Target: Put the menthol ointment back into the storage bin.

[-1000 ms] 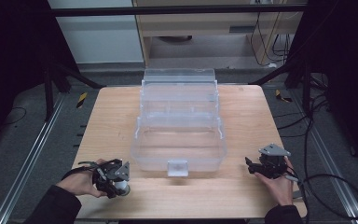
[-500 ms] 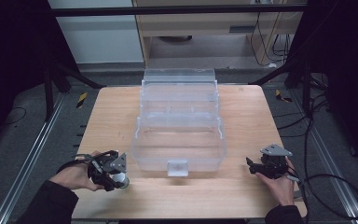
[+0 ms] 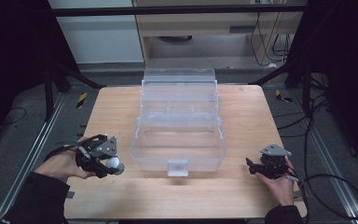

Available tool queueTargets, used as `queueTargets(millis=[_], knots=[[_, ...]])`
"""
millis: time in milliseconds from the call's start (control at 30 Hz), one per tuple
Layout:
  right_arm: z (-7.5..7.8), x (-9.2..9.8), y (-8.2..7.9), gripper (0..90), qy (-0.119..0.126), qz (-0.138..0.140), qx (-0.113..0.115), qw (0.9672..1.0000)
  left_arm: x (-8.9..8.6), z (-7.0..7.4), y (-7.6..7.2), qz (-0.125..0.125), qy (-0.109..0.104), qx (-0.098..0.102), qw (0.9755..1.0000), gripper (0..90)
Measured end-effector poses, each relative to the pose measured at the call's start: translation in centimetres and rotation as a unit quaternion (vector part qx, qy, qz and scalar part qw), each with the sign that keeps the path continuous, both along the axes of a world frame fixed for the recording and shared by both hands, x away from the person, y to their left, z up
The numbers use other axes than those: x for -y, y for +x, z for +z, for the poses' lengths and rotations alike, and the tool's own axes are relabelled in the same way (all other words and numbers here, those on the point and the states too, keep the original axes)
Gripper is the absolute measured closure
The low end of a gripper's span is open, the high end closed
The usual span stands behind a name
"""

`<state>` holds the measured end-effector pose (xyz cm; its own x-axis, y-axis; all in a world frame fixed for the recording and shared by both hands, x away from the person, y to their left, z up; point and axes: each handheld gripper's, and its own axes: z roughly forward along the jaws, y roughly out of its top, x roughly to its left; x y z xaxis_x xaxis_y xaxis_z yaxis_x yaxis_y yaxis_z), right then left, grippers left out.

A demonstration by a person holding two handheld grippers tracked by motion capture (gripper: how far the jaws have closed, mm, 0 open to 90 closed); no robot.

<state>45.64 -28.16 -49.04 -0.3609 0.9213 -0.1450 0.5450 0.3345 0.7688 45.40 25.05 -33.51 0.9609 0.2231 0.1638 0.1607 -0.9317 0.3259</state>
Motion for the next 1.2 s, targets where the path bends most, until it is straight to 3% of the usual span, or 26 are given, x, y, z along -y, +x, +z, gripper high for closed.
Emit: queueTargets(millis=[333,667,967,1200], knots=[[0.0,0.0,0.0,16.9,0.0,-0.002,-0.002,1.0,0.9,3.6,1.2,0.004,-0.009,0.015,0.9998,49.9],[-0.1,0.0,0.0,16.5,-0.001,-0.001,-0.004,1.0,2.5,5.6,2.4,-0.009,-0.007,0.016,0.9998,50.0],[-0.1,0.1,0.1,16.2,-0.006,0.0,-0.005,1.0,3.4,6.1,3.4,-0.011,-0.002,0.011,0.9999,50.0],[-0.2,0.0,0.1,16.0,-0.006,0.001,-0.008,0.9999,4.6,5.5,4.7,-0.016,0.002,0.008,0.9998,50.0]])
